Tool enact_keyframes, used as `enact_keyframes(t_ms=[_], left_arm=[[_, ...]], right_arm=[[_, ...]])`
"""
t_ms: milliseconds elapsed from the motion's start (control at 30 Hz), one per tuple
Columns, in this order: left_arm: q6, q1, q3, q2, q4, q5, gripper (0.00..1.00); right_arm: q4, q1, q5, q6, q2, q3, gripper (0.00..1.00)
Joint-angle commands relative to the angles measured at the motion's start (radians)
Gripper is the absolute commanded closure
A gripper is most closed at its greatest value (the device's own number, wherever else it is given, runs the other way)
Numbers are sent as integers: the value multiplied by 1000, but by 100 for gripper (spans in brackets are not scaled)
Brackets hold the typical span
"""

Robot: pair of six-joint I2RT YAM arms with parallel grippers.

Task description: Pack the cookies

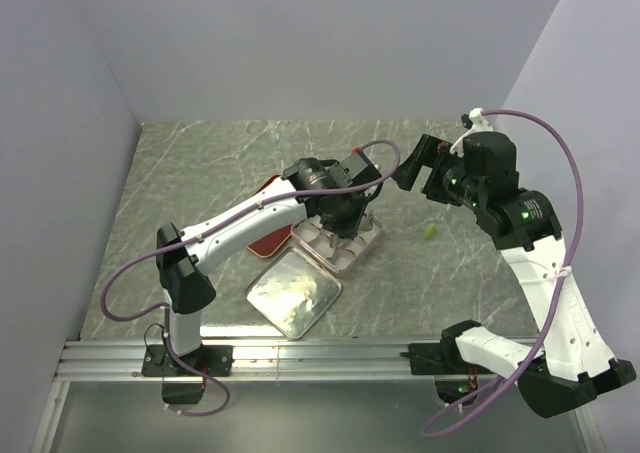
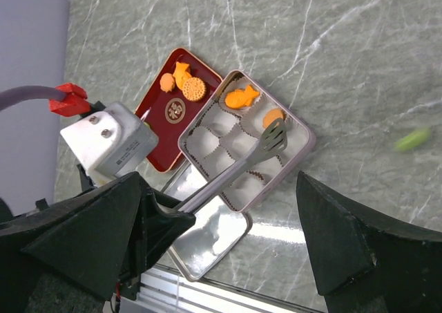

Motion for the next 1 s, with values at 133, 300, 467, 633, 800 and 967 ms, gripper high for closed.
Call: enact_keyframes(t_ms=[133, 300, 467, 633, 800, 967], left_arm=[[-41, -7, -5, -4, 40, -24, 69], [-26, -14, 53, 2, 43, -15, 67], [-12, -16, 153, 34, 4, -25, 63], [-12, -5, 152, -4, 33, -25, 58], [19, 21, 121, -34, 73, -5, 57], [31, 102, 59, -72, 70, -45, 57]], right_arm=[[9, 10, 2, -6, -27, -19, 0], [3, 9, 17, -9, -34, -21, 0], [-18, 9, 95, -18, -28, -12, 0], [-61, -33, 130, -10, 15, 21, 0], [-78, -99, 100, 26, 25, -9, 1], [-109, -134, 41, 45, 50, -10, 2]])
